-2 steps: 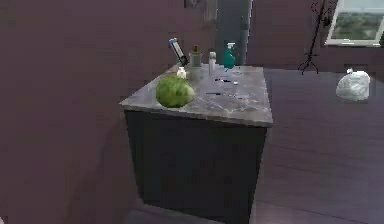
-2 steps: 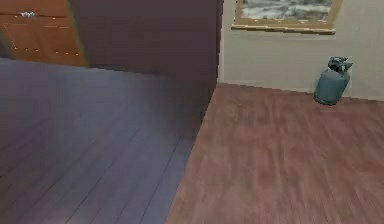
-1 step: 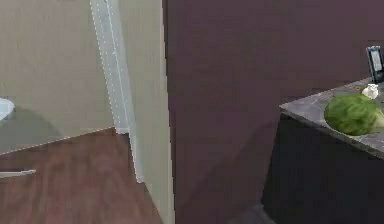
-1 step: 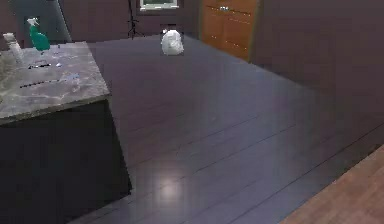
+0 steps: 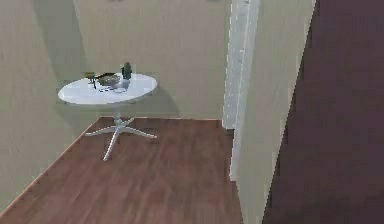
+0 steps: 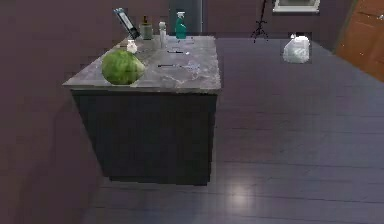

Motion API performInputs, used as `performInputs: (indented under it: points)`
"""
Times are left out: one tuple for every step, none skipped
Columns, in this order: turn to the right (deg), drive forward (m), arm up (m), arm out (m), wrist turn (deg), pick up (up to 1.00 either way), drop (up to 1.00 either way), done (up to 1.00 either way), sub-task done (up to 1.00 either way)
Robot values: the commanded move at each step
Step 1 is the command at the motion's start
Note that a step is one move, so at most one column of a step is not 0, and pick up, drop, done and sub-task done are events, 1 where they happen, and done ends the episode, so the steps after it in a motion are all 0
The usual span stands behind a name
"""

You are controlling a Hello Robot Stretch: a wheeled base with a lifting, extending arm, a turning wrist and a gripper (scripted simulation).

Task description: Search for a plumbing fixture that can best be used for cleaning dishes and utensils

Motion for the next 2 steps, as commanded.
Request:
performInputs:
  points:
    - [0.0,1.00,0.00,0.00,0.0,0.00,0.00,0.00,0.00]
    - [-3.0,0.00,0.00,0.00,0.0,0.00,0.00,0.00,0.00]
